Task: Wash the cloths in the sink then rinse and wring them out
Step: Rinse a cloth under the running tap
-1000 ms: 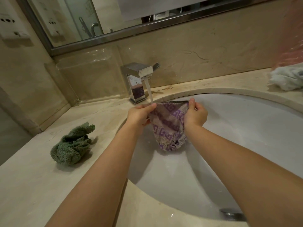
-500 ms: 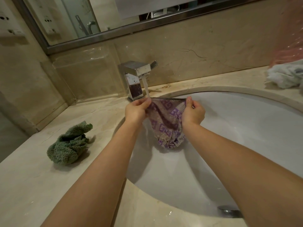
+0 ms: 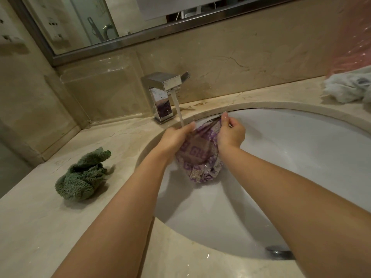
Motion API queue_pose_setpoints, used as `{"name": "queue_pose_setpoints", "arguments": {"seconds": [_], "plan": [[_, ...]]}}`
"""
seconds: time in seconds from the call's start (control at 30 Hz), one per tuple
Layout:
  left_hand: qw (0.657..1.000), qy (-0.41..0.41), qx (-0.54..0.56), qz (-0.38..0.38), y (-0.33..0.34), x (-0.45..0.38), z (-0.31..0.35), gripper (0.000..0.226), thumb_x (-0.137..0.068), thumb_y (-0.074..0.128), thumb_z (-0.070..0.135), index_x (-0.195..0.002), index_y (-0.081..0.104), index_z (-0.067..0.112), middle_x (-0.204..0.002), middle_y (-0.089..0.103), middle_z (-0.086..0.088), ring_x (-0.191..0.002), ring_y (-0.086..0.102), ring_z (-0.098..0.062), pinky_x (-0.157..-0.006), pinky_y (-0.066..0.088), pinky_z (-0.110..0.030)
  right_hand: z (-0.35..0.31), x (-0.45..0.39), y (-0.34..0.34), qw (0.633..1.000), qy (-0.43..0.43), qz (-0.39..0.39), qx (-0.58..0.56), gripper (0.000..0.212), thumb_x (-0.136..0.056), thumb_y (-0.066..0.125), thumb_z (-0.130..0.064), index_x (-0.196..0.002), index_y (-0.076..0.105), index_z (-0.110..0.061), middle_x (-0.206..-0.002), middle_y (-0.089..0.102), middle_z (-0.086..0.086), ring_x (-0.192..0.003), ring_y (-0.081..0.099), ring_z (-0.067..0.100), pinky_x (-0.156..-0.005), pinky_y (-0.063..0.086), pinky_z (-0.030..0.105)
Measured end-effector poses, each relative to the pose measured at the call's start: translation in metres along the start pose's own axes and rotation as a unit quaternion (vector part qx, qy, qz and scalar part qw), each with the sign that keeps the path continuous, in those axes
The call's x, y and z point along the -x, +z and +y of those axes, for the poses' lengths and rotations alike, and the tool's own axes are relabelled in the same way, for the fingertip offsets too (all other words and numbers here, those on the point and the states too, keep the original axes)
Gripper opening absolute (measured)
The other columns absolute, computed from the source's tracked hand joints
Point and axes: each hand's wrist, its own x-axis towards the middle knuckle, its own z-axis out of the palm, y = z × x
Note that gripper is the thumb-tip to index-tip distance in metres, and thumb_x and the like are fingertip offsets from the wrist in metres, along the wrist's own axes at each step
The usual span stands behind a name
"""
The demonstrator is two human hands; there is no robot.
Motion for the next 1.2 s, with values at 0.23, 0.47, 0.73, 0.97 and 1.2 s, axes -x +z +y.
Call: {"name": "queue_pose_setpoints", "arguments": {"seconds": [0.23,0.47,0.73,0.97,1.2], "plan": [[0.998,-0.008,-0.051,-0.029,-0.006,-0.001,-0.002,0.024,-0.088,0.067,0.035,-0.097,0.068,0.013,-0.093,0.073,-0.009,-0.084,0.068,-0.022,-0.074,0.056,-0.030,-0.003,0.002,0.002,0.999,-0.007,-0.035,0.013,0.039,-0.100,0.050,-0.033,-0.076,0.062,-0.005,-0.070,0.053,0.004,-0.067,0.045,0.014,-0.054,0.033,0.020],[1.000,0.007,0.025,0.009,-0.002,-0.003,0.000,0.040,-0.095,0.057,0.038,-0.121,0.059,0.008,-0.101,0.072,-0.011,-0.090,0.069,-0.024,-0.080,0.057,-0.036,-0.002,0.001,-0.001,0.993,-0.016,-0.098,0.060,0.043,-0.099,0.051,-0.036,-0.092,0.068,0.002,-0.095,0.068,0.022,-0.094,0.063,0.034,-0.083,0.050,0.042],[0.971,-0.024,0.217,0.094,-0.008,0.000,0.007,0.024,-0.099,0.051,0.029,-0.099,0.064,0.008,-0.100,0.071,-0.014,-0.089,0.069,-0.025,-0.082,0.055,-0.037,0.006,0.001,-0.001,0.918,0.129,-0.364,0.092,0.034,-0.087,0.066,-0.039,-0.109,0.069,-0.013,-0.102,0.070,0.003,-0.096,0.063,0.020,-0.087,0.049,0.031],[0.954,-0.004,0.261,0.147,-0.012,-0.003,0.007,0.029,-0.098,0.050,0.031,-0.109,0.064,0.008,-0.103,0.072,-0.013,-0.086,0.070,-0.026,-0.083,0.056,-0.041,0.014,-0.003,-0.005,0.889,0.125,-0.407,0.169,0.031,-0.094,0.060,-0.034,-0.113,0.063,-0.010,-0.106,0.067,0.004,-0.094,0.061,0.018,-0.097,0.046,0.037],[0.949,0.000,0.247,0.195,-0.015,-0.002,0.006,0.026,-0.097,0.055,0.027,-0.107,0.067,0.007,-0.090,0.071,-0.010,-0.087,0.070,-0.026,-0.084,0.058,-0.042,0.012,-0.003,0.002,0.926,0.129,-0.352,0.031,0.020,-0.088,0.070,-0.021,-0.105,0.066,-0.013,-0.103,0.072,0.013,-0.094,0.070,0.029,-0.091,0.055,0.043]]}}
